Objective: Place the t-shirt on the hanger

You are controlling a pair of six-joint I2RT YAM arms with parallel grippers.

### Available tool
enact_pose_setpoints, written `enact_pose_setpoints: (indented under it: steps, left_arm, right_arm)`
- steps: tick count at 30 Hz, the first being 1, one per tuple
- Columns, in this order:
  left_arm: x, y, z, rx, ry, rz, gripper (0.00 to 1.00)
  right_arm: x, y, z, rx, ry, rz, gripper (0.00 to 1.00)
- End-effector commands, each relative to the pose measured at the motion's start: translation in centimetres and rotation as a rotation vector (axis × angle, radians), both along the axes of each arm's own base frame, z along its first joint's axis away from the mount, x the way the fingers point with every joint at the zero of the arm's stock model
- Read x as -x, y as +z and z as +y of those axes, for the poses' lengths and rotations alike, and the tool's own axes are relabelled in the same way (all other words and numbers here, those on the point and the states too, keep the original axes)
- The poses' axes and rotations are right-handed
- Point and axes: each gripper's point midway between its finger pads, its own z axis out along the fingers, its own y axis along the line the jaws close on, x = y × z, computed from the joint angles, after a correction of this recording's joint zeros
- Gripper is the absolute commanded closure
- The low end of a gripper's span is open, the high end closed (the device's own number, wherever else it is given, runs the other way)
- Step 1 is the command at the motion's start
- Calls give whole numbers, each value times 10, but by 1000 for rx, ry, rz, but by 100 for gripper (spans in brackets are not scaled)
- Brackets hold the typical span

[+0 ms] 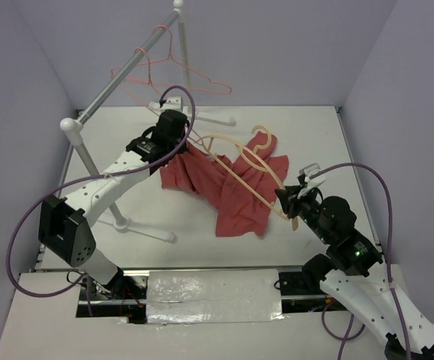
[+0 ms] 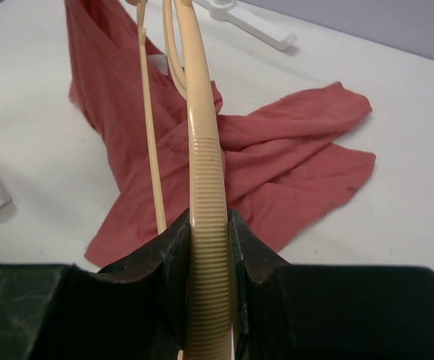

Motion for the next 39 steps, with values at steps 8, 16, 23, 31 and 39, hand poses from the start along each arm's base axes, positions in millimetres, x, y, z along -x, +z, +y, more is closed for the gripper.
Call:
enact_pose_setpoints:
  steps: [8,16,23,31,39]
  left_arm:
    - [-6,48,-12,-21,-125,-95,100]
    - [7,25,0,-37,-91,-44,100]
    - [17,-2,9,-34,-58,-30,100]
    - [27,-8,41,-128,49,-8,100]
    - [29,2,57,-97,90,-50,100]
  right_arm:
    - [20,51,22,-98,180,-200,100]
    - [4,28,6,-89,18,-61,100]
    - [-3,14,3,-122,-44,-22,100]
    - [22,17,30,-155,114,-26,100]
    - [24,-11,52,-105,153,32,100]
